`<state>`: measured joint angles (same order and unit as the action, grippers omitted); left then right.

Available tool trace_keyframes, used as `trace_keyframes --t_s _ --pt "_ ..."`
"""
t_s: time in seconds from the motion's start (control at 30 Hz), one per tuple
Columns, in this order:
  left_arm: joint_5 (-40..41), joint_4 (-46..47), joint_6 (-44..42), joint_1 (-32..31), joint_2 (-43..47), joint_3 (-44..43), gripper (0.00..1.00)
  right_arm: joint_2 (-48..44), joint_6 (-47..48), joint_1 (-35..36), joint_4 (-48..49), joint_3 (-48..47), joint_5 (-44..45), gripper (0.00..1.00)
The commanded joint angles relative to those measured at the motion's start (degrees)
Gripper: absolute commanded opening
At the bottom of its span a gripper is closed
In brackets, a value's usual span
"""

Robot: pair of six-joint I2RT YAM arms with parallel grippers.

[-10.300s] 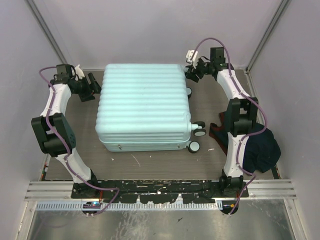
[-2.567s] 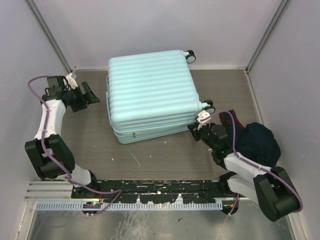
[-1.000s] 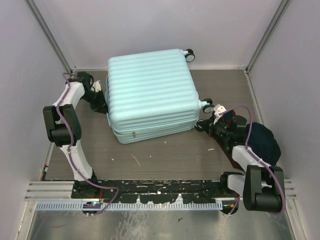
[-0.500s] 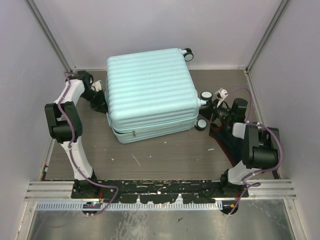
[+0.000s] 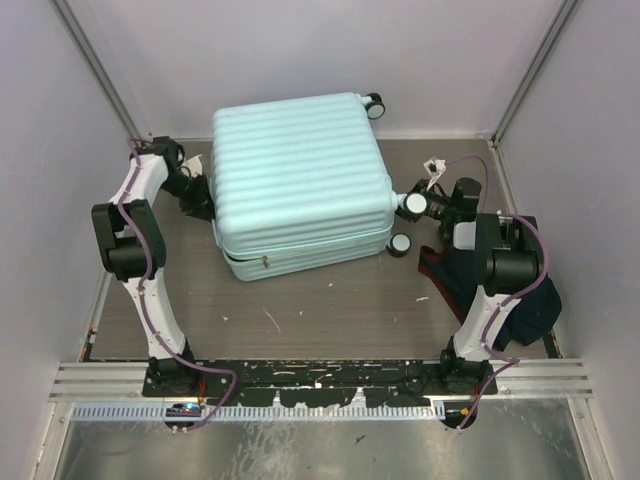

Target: Pack the luggage

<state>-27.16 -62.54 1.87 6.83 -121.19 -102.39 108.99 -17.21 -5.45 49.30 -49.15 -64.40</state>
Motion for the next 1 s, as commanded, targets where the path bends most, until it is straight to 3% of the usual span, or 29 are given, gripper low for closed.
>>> trace_keyframes --t_s 0.0,0.2,0.33,0.43,0.57,0.7,0.83,0.97 --pt "1.7 18.1 -8.3 0.1 -4.3 -0.5 0.00 -1.3 -8.9 5.5 11.1 0.5 4.1 0.04" --pt "-4.4 18.1 -9.4 -1.8 -3.0 0.0 0.00 -10.6 -11.1 11.7 12.5 13.1 4.8 0.04" --pt "-5.9 17.8 -11.0 -3.1 -2.0 0.7 0.03 -20.7 -6.3 15.7 4.1 21.5 6.5 0.03" --pt "-4.5 18.5 -9.1 -3.3 -2.1 0.8 0.44 -28.4 -3.2 18.2 -1.5 26.3 8.8 0.03" --pt "0.5 19.0 -6.4 -1.3 -2.3 -3.5 0.71 -35.7 1.4 18.9 -7.4 30.0 12.6 0.02" --pt "1.8 18.7 -4.7 4.8 -1.1 -14.0 0.99 -39.8 6.5 19.0 -12.7 29.5 14.4 0.01" --pt "3.4 15.8 -5.5 8.6 0.5 -27.1 0.98 -39.6 7.5 19.1 -12.6 28.4 14.9 0.01" --pt "1.0 19.1 -7.9 8.5 8.2 -26.2 0.98 -38.3 7.7 20.0 -11.3 27.4 15.0 0.01"
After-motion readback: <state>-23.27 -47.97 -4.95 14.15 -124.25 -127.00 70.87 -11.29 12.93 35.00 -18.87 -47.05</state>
